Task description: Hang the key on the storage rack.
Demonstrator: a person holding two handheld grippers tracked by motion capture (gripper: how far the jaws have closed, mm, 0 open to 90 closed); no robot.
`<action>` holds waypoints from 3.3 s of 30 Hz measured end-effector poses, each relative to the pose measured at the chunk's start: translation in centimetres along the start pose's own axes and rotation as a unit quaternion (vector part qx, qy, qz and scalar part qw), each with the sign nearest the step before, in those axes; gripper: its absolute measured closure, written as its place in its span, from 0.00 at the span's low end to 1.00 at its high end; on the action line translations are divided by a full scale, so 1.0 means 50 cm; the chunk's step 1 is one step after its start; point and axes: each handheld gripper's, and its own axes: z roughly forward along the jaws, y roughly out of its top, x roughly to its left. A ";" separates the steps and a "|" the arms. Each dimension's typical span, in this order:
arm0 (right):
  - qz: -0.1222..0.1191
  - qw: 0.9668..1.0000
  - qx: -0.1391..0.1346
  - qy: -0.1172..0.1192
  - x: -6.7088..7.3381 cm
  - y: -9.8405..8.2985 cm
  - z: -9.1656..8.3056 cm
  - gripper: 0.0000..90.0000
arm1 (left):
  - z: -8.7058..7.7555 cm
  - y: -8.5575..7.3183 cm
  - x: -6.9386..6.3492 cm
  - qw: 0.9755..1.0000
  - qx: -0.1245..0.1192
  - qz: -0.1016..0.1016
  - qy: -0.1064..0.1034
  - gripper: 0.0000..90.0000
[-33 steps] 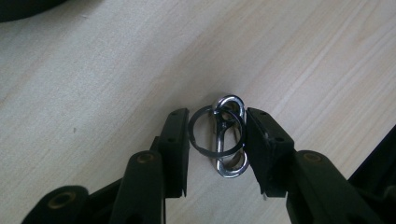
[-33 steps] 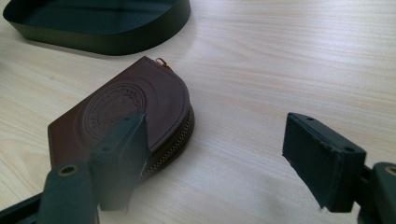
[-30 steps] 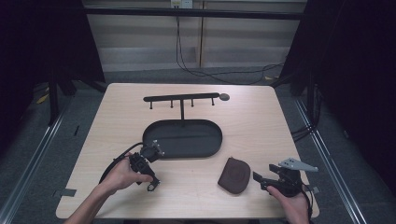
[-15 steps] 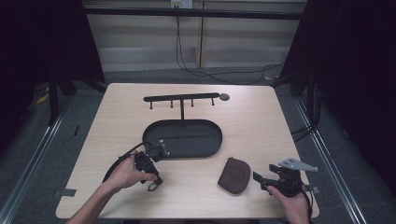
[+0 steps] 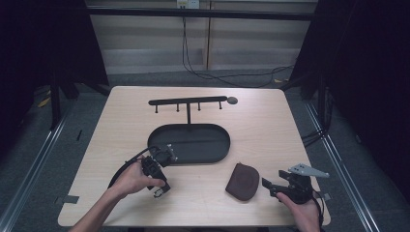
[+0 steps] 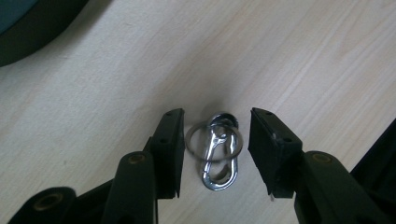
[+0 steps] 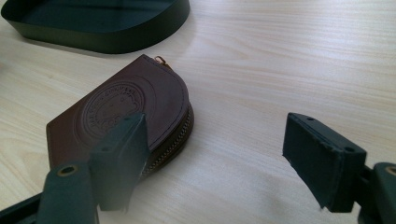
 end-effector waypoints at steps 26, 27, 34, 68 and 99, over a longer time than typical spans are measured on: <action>-0.001 1.000 0.002 -0.001 0.000 0.000 0.001 0.24 | 0.014 -0.005 -0.004 1.000 0.020 0.004 0.010 0.69; 0.000 1.000 0.002 -0.001 0.000 0.000 0.001 0.25 | 0.015 -0.004 -0.006 1.000 0.021 0.006 0.009 0.69; -0.001 1.000 0.003 -0.002 0.000 0.000 0.001 0.25 | 0.000 -0.005 -0.001 1.000 0.012 0.007 0.004 0.69; 0.000 1.000 0.006 -0.001 0.000 -0.001 0.002 0.24 | -0.111 -0.001 -0.009 0.999 0.017 0.022 0.039 0.70; 0.000 1.000 0.007 0.001 0.000 -0.001 0.002 0.24 | -0.238 0.000 0.055 0.997 0.010 -0.027 0.070 0.70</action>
